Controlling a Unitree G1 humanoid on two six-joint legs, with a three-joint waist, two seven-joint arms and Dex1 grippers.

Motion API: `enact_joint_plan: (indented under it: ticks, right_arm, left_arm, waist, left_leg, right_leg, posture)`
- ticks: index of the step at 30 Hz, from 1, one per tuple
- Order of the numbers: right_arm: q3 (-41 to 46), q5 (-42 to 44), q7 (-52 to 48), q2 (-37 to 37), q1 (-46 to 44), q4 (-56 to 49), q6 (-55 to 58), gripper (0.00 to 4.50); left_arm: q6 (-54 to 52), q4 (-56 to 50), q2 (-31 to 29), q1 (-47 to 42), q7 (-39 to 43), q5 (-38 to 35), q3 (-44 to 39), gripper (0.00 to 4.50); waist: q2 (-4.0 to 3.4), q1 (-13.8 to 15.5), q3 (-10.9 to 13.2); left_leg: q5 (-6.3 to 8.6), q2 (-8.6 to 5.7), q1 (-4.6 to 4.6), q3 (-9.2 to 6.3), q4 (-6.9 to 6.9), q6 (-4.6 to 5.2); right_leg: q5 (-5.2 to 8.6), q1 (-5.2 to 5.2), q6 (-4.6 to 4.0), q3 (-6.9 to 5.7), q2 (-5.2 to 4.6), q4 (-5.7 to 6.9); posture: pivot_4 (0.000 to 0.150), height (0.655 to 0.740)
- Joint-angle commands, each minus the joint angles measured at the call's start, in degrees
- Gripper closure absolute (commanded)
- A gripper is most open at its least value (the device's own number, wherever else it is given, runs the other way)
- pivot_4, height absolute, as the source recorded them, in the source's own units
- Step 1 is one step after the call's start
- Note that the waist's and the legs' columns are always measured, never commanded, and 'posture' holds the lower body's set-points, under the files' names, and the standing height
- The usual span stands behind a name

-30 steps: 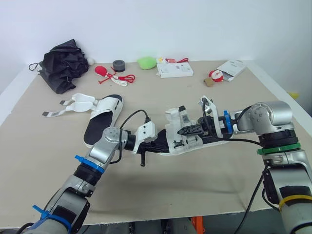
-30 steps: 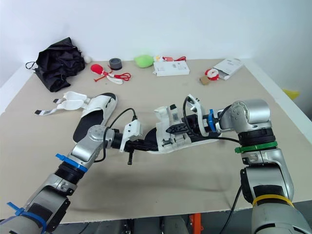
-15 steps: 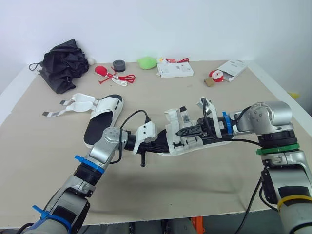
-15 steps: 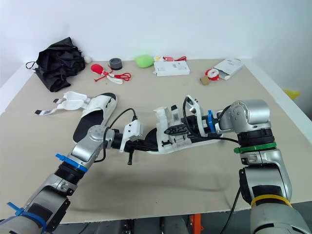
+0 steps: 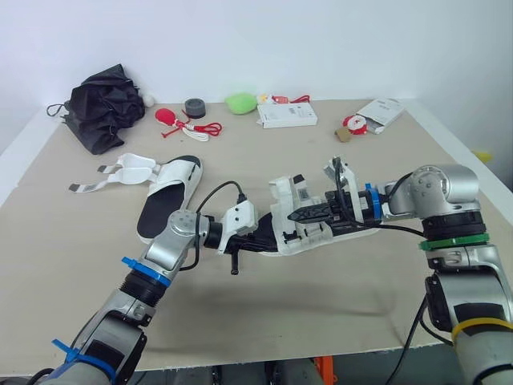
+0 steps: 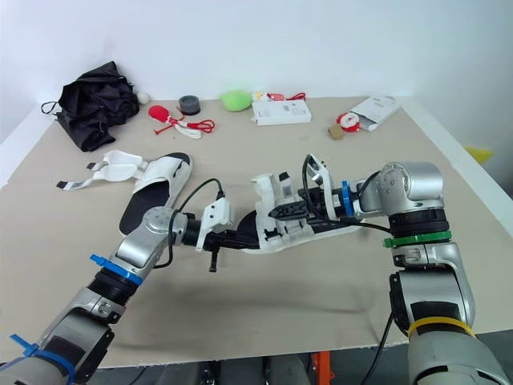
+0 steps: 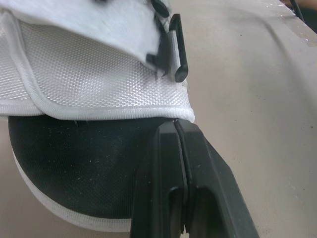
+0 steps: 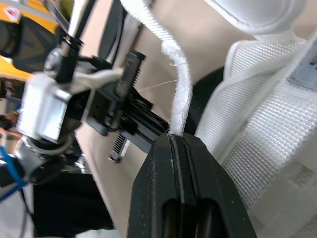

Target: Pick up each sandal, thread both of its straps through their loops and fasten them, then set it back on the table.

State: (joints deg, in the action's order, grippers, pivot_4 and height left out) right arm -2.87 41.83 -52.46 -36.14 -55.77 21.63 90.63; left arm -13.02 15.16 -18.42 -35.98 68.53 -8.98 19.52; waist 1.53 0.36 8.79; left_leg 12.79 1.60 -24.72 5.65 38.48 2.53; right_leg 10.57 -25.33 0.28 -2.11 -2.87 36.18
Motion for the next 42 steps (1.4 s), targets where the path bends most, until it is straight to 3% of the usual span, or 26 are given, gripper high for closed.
enact_joint_plan:
  ticks: [1, 21, 28, 39, 42]
  right_arm:
    - [2.63, 1.14, -0.42, -0.22, -1.92, -0.22, 0.80, 4.44]
    - [-2.99, 0.55, -1.91, -2.86, 4.65, -6.27, -0.97, 4.44]
    - [-8.91, -4.26, -5.31, -6.01, 5.21, -9.18, -11.92, 4.44]
    - [-11.63, -4.81, -15.58, -9.51, 5.11, -12.82, -19.38, 4.44]
    - [-14.50, -8.25, -20.44, -11.27, 6.40, -15.95, -28.33, 4.44]
  left_arm:
    - [-1.10, 0.42, -0.56, 1.24, 0.47, 0.95, 1.40, 4.50]
    - [-1.80, -0.57, -0.91, 1.65, 0.28, 0.75, 1.21, 4.50]
    - [-1.73, -0.38, -0.83, 1.51, 0.23, 0.66, 1.12, 4.50]
    - [-1.99, -0.75, -1.03, 1.69, -0.01, 0.65, 1.02, 4.50]
    - [-1.99, -0.72, -1.05, 1.65, 0.04, 0.63, 1.03, 4.50]
  waist:
    - [0.00, 0.00, 0.00]
    - [-0.01, -0.02, -0.01]
    - [-0.01, -0.01, -0.01]
    - [-0.01, 0.01, 0.00]
    - [-0.01, 0.00, 0.00]
  left_leg:
    - [0.00, 0.00, 0.00, 0.00, 0.00, 0.00]
    - [0.00, 0.02, 0.01, -0.01, -0.01, 0.00]
    - [0.04, 0.01, 0.02, 0.00, -0.01, 0.01]
    - [0.04, 0.01, 0.02, 0.00, 0.00, 0.01]
    - [0.04, 0.01, 0.01, -0.01, 0.00, 0.00]
  right_leg:
    - [0.00, 0.00, 0.00, 0.00, 0.00, 0.00]
    - [0.02, 0.01, -0.01, 0.01, 0.03, 0.00]
    - [0.08, 0.01, 0.06, 0.01, 0.03, -0.01]
    - [0.05, 0.01, 0.03, 0.01, 0.02, -0.01]
    - [0.07, 0.00, 0.02, 0.00, 0.02, -0.01]
  posture:
    - [0.150, 0.7400]
    - [0.150, 0.7400]
    - [0.150, 0.7400]
    - [0.150, 0.7400]
    - [0.150, 0.7400]
